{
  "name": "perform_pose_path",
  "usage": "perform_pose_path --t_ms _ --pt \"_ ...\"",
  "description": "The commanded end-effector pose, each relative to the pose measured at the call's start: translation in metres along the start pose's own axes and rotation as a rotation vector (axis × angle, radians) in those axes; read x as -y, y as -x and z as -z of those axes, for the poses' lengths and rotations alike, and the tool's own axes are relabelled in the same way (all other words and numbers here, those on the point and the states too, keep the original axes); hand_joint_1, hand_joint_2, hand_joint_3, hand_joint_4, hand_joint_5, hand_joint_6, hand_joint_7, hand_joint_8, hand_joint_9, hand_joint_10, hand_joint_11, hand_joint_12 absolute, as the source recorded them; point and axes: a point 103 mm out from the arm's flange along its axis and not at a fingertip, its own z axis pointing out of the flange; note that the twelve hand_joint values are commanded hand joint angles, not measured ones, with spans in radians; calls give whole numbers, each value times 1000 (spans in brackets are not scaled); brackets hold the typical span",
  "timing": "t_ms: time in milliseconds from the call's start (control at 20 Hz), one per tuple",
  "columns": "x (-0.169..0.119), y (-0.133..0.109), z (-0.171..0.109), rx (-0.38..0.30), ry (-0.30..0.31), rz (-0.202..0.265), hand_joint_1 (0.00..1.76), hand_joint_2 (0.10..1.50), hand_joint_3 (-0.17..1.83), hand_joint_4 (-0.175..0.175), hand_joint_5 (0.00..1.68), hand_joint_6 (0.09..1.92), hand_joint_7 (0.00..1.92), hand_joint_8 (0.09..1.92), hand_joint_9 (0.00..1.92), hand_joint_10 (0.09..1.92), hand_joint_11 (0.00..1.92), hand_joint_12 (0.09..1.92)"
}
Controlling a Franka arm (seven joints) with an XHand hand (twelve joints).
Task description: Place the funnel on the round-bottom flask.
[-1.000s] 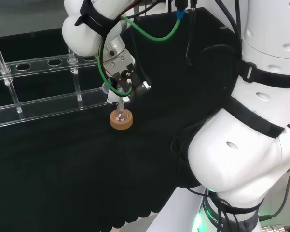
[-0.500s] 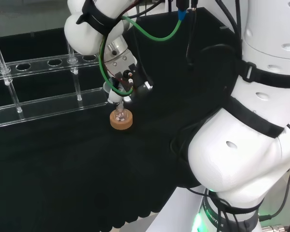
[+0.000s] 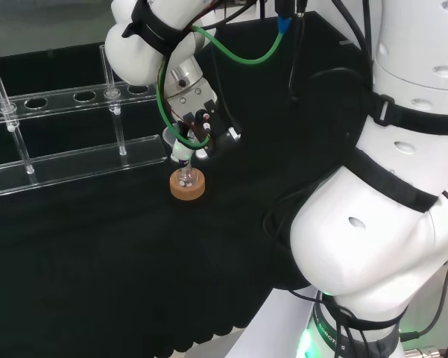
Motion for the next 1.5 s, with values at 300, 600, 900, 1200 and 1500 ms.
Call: perform_pose_path --t_ms 300,600,900,1200,1500 --pt "3 2 0 -16 -13 10 628 665 442 -53 298 261 226 798 567 699 330 1401" --pt "11 10 -2 -46 6 16 579 668 361 -52 203 87 9 572 242 762 227 1448" --pt "20 15 1 -77 37 24 525 667 293 -45 77 87 0 269 117 812 191 1465" --pt "34 22 14 -135 111 45 432 650 233 -40 27 87 0 211 77 841 185 1474" --pt "48 36 33 -237 178 59 383 664 169 -45 58 87 0 353 147 835 204 1478"
